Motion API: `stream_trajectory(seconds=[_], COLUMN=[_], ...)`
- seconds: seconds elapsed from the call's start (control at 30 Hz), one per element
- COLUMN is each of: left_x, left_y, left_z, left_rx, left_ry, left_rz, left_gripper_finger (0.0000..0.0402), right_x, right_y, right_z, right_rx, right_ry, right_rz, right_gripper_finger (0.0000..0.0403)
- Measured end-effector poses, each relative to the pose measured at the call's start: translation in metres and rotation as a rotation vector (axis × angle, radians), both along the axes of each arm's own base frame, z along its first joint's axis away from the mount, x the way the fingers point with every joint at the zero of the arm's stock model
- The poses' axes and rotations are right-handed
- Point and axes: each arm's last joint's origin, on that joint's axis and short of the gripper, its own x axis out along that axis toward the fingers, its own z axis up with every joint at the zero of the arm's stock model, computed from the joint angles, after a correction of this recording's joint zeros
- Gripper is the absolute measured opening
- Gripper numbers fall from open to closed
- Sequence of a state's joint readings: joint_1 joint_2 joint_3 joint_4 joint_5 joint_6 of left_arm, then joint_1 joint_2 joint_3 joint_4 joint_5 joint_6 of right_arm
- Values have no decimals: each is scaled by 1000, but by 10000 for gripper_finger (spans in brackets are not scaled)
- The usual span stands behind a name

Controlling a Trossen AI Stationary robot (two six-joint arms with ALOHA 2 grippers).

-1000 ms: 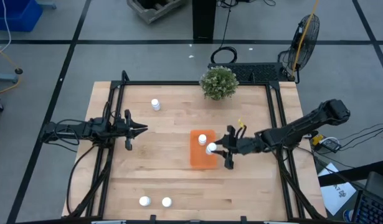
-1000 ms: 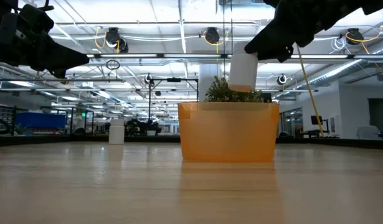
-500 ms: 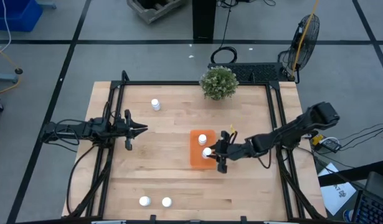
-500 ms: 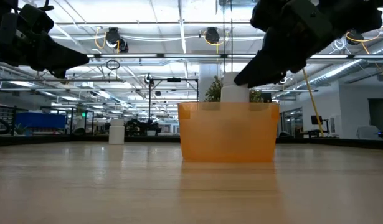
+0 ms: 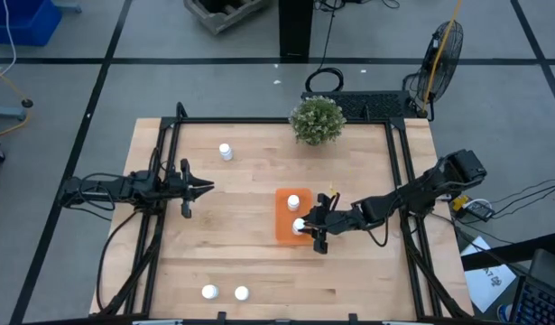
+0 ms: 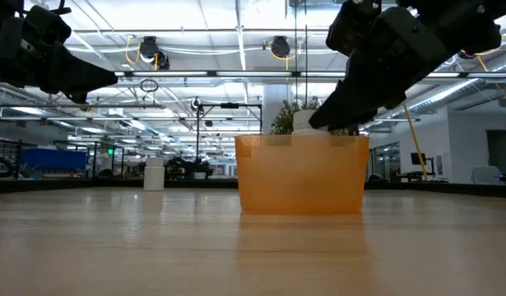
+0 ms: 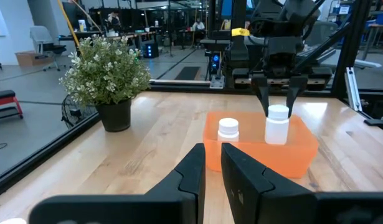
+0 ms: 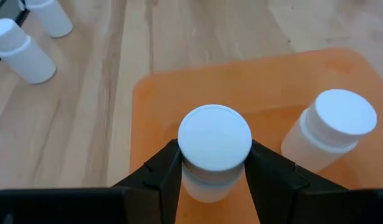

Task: Pick and place pill bottles into a basket
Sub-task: Put the white medicine bottle into the orange bin

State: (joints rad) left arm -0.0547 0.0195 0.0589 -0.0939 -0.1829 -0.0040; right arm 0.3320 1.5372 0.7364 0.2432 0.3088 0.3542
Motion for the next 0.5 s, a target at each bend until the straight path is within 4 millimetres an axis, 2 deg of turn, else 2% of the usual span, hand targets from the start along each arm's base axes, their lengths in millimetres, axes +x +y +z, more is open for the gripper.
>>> stream_trajectory(seconds=[0.5], left_x=[0], left_y=[0], left_z=[0], left_rx=[0], left_ry=[0], left_rz=[0], left_gripper_finger=[56], right_x=[13], right_y=[-8], right_z=[-13], right_rx=[28], right_ry=[-15], right_rz=[4], right_gripper_finger=[142])
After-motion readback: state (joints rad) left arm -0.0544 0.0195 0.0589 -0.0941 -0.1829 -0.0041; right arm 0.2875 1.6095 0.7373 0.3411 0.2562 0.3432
